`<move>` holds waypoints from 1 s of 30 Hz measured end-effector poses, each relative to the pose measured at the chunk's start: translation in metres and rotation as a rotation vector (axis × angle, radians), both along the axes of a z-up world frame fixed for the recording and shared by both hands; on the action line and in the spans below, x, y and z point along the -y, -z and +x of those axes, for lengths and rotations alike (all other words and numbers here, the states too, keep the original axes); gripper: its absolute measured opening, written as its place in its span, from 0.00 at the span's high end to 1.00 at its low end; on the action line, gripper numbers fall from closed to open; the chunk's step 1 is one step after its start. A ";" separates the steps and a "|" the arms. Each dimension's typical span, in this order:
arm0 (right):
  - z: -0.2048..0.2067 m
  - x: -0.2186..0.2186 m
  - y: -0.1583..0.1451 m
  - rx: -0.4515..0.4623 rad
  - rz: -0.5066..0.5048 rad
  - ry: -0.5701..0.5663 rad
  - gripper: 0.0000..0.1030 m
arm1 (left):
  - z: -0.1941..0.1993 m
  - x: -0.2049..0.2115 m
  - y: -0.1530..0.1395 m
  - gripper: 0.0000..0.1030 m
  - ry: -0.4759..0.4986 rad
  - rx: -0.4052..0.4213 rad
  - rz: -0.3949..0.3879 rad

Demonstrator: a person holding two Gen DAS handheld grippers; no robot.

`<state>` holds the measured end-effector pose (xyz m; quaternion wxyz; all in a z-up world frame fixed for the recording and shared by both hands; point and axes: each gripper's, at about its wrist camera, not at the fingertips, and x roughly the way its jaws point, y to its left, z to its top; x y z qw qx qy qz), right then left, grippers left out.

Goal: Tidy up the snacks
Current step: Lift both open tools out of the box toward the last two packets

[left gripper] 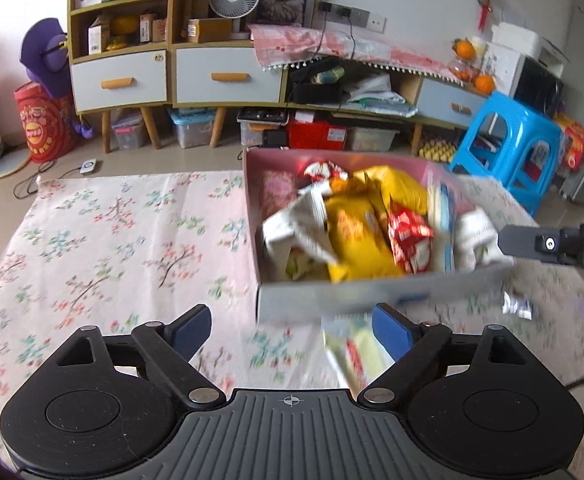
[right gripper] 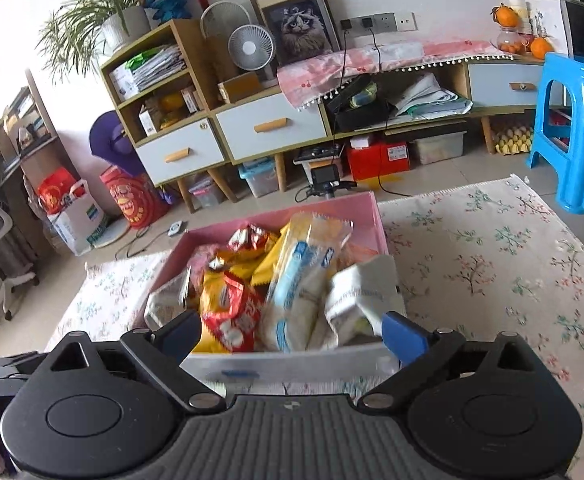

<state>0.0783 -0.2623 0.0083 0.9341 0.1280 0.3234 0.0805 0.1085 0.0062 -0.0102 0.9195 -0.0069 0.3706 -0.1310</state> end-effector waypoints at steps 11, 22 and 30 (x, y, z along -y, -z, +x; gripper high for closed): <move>-0.037 -0.013 0.006 -0.048 -0.075 -0.015 0.10 | -0.046 -0.009 0.009 0.07 0.042 -0.004 0.066; -0.060 -0.022 0.022 -0.098 -0.119 0.002 0.09 | -0.062 -0.007 0.025 0.07 0.051 0.005 0.136; -0.070 -0.021 0.042 -0.113 -0.223 -0.028 0.09 | -0.065 0.005 0.038 0.06 0.074 -0.018 0.162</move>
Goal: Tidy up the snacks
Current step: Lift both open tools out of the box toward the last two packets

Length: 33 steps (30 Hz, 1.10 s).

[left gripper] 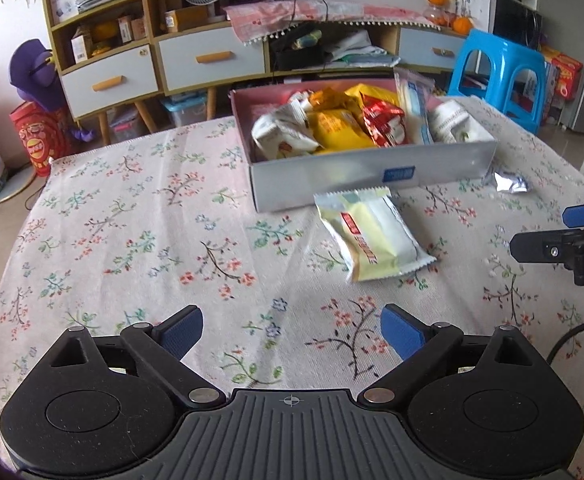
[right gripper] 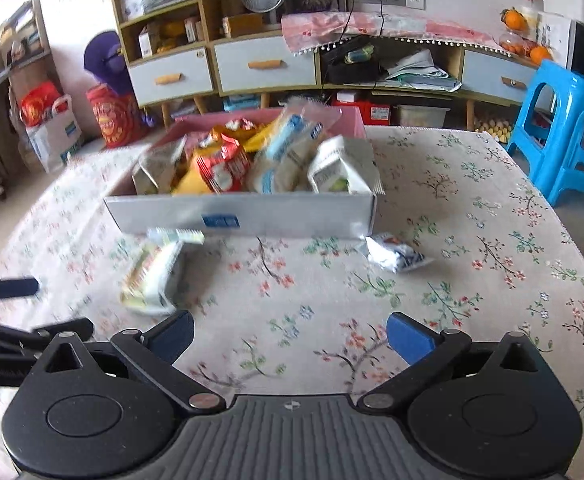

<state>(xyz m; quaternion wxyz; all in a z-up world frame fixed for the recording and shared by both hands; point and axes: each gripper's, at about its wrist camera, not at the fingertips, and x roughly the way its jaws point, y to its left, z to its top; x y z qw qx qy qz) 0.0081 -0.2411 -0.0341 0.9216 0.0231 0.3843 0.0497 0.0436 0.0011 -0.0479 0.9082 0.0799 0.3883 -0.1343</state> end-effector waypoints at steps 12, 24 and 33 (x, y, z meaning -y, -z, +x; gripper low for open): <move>-0.012 0.020 0.027 -0.059 -0.074 0.000 0.09 | -0.001 0.018 0.018 0.02 0.021 -0.026 -0.033; 0.009 0.047 0.032 -0.037 -0.070 0.080 0.09 | 0.007 0.033 0.021 0.00 -0.020 0.028 -0.079; 0.039 0.057 0.036 0.030 -0.073 0.087 0.08 | 0.022 0.040 0.022 0.00 -0.070 0.040 -0.111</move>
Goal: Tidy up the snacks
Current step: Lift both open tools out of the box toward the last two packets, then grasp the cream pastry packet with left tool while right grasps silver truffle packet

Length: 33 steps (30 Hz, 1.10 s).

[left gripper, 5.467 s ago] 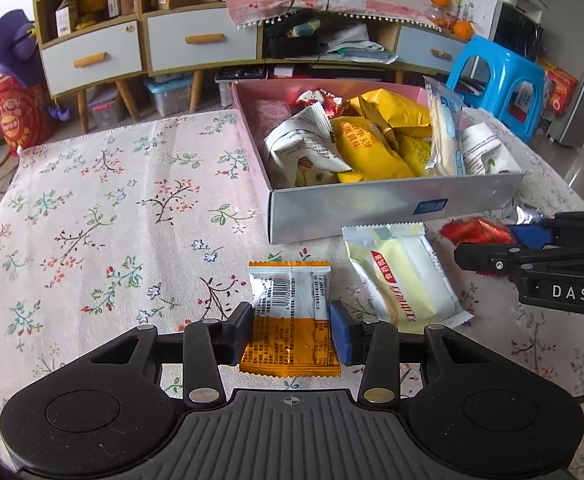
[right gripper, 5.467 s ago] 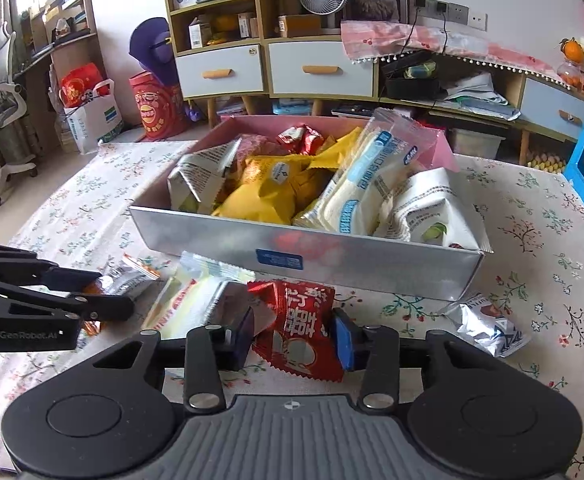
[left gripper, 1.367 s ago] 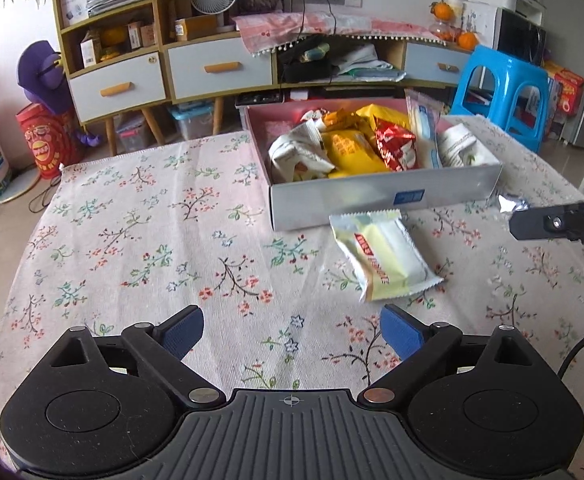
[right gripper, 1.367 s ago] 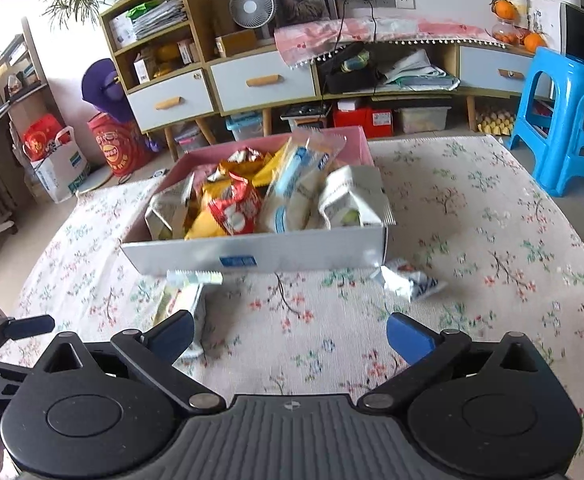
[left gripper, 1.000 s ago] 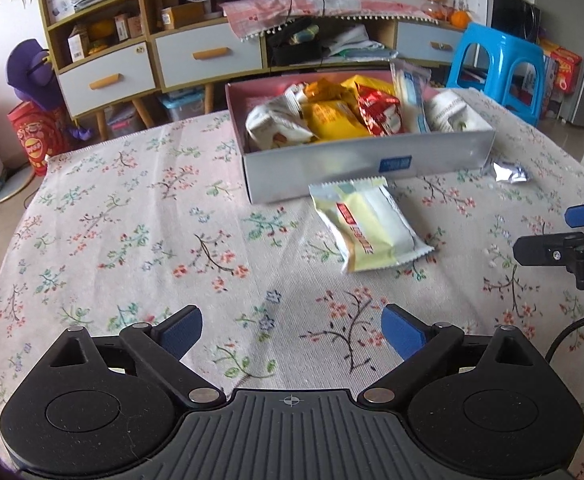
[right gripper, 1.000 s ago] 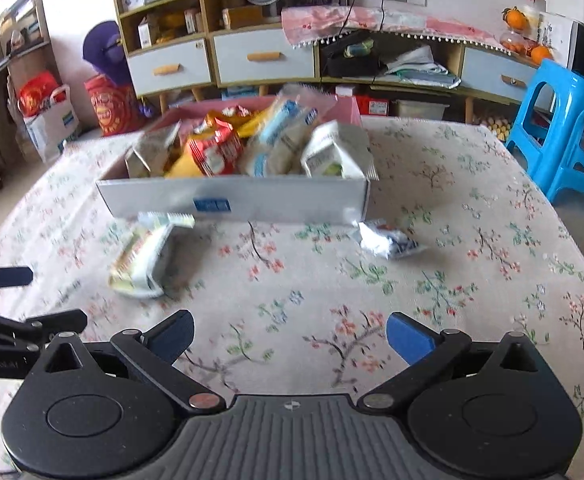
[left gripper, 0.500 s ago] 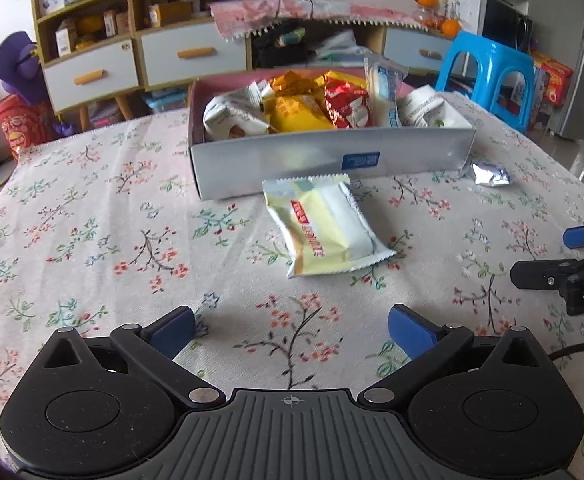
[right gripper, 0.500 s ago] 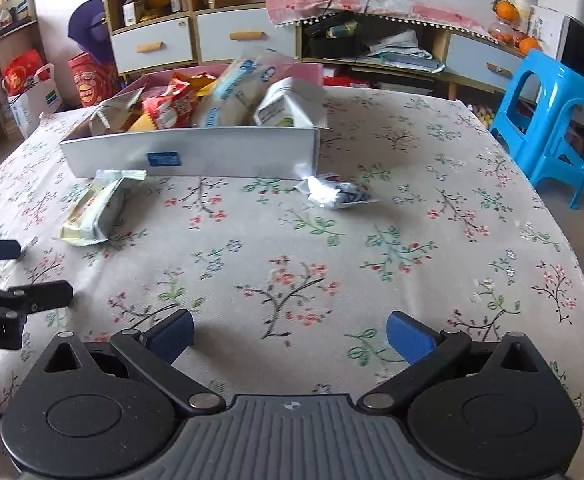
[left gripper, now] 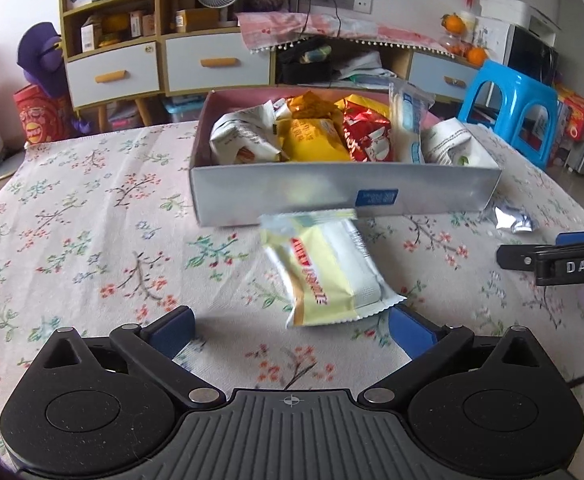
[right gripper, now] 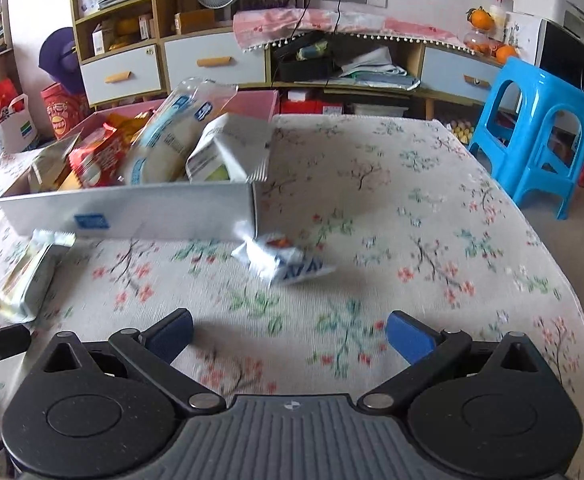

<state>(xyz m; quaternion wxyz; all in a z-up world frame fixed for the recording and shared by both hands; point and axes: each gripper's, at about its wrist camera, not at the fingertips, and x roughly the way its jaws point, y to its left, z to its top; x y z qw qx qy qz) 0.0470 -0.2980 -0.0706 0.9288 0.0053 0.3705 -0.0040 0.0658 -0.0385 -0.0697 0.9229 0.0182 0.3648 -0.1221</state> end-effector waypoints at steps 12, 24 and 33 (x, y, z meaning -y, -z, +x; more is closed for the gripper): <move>0.017 0.001 0.002 0.047 -0.002 0.001 0.08 | 0.014 0.024 0.003 0.00 0.062 0.031 -0.005; 0.020 0.000 0.001 0.050 -0.014 -0.013 0.11 | 0.014 0.022 0.002 0.05 0.034 0.036 -0.020; 0.017 -0.007 -0.004 0.064 -0.029 -0.069 0.31 | 0.011 0.013 -0.003 0.25 -0.002 0.038 -0.019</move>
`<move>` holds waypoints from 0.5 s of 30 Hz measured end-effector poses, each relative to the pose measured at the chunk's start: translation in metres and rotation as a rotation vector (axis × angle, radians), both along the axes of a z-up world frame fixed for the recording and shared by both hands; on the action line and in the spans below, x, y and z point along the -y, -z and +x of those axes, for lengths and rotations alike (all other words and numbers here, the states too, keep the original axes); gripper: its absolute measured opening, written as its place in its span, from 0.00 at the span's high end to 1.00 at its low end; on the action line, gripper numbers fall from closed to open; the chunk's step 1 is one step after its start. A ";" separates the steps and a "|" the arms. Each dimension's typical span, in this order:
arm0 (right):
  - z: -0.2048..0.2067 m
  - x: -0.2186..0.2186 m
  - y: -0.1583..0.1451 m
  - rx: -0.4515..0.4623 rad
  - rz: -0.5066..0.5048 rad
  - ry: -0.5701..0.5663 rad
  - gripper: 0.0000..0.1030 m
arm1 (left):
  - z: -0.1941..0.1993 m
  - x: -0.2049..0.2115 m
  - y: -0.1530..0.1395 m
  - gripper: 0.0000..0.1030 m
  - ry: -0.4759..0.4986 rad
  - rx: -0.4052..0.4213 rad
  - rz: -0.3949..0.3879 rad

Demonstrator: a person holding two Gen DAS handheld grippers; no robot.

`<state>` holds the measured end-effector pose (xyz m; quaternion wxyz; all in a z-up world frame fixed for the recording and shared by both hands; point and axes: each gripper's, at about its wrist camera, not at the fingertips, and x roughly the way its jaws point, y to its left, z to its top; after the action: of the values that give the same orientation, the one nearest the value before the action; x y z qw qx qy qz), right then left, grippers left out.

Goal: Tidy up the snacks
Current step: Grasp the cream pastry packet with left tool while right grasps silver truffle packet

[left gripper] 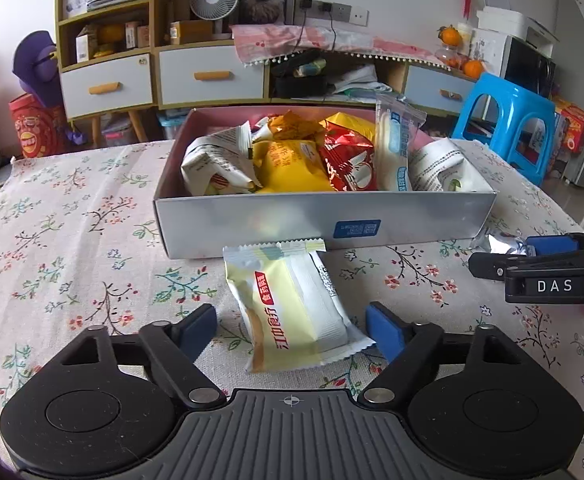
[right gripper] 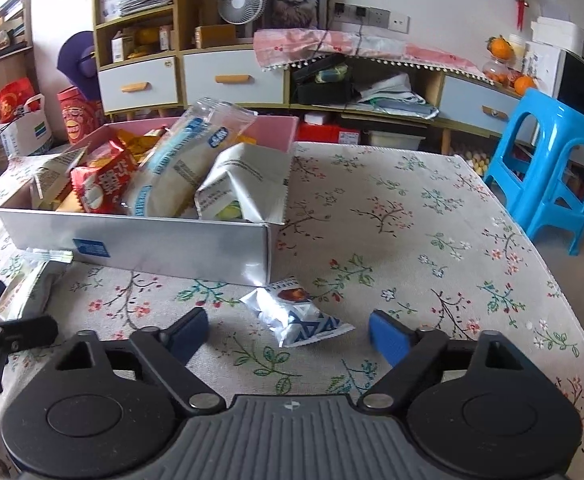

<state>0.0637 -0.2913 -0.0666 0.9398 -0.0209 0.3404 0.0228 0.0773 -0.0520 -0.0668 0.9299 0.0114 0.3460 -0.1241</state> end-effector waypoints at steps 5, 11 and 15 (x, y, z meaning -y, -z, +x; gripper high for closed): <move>-0.004 -0.005 -0.002 0.014 -0.004 -0.021 0.38 | -0.004 -0.002 -0.002 0.38 0.013 0.002 -0.007; -0.008 -0.008 -0.003 0.025 -0.011 -0.038 0.55 | -0.005 -0.007 -0.003 0.45 0.016 -0.005 -0.018; -0.010 -0.010 -0.004 0.025 0.000 -0.056 0.75 | -0.006 -0.010 -0.003 0.52 0.010 -0.005 -0.016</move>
<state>0.0535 -0.2812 -0.0625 0.9429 -0.0307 0.3281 0.0489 0.0712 -0.0419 -0.0638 0.9285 0.0055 0.3473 -0.1314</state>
